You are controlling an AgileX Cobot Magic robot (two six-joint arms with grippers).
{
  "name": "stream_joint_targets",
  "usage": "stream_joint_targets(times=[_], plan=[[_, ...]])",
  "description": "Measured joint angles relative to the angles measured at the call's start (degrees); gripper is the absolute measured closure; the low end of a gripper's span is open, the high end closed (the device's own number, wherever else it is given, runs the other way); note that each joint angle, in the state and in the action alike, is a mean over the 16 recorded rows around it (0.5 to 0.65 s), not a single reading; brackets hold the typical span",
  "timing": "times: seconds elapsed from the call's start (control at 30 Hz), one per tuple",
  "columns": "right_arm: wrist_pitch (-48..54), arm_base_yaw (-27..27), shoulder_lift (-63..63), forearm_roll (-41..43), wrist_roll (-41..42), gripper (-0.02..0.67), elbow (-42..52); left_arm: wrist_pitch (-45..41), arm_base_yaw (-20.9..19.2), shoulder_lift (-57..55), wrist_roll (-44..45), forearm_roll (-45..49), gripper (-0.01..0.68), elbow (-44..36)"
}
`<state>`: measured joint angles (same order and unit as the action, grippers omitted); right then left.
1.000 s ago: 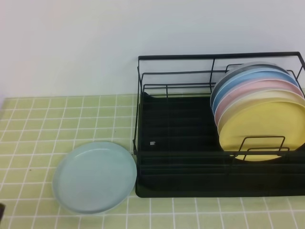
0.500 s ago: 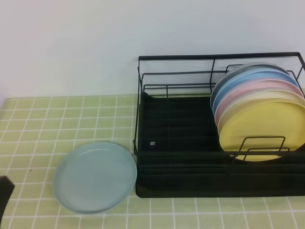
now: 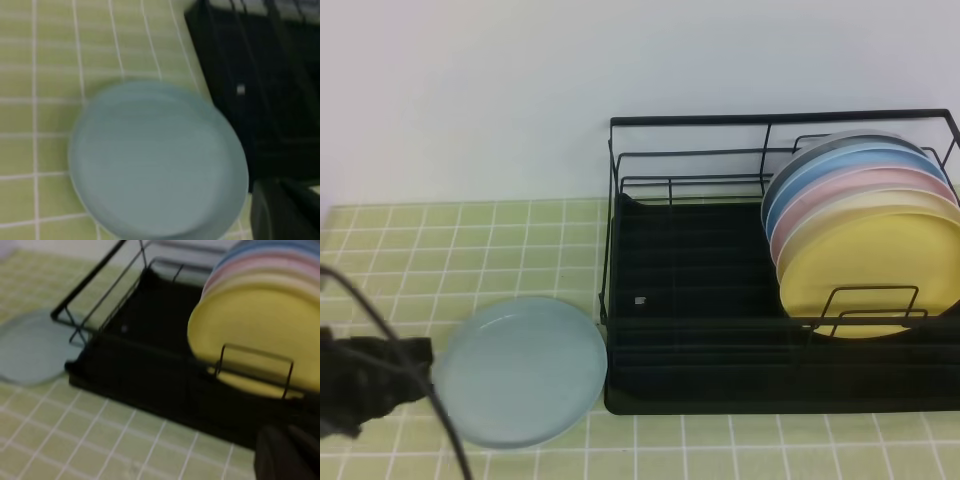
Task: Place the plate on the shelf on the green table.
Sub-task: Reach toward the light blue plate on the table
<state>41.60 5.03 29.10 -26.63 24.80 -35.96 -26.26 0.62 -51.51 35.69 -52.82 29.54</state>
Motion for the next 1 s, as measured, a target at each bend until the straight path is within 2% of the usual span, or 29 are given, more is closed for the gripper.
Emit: stream_joint_targets(times=[0.27, 0.4, 0.63, 0.87, 1.0], plan=[[5.3, 0.0, 3.4, -0.4, 0.2, 0.652, 0.0, -11.5, -5.3, -17.6, -0.6, 4.4, 0.671, 11.2], [6.5, 0.0, 3.7, -0.9, 0.2, 0.652, 0.0, -16.7, -8.3, -25.1, -0.9, 6.9, 0.647, 16.6], [7.0, 0.0, 3.7, -1.7, 0.2, 0.652, 0.0, -20.8, -11.3, -35.5, -2.3, 10.7, 0.523, 22.6], [7.3, 0.0, 3.7, -2.6, 0.2, 0.652, 0.0, -18.8, -11.5, -43.3, -3.0, 12.2, 0.394, 24.1], [7.7, 0.0, 3.7, -3.0, 0.2, 0.652, 0.0, -17.1, -11.5, -46.8, -1.9, 10.8, 0.362, 24.2]])
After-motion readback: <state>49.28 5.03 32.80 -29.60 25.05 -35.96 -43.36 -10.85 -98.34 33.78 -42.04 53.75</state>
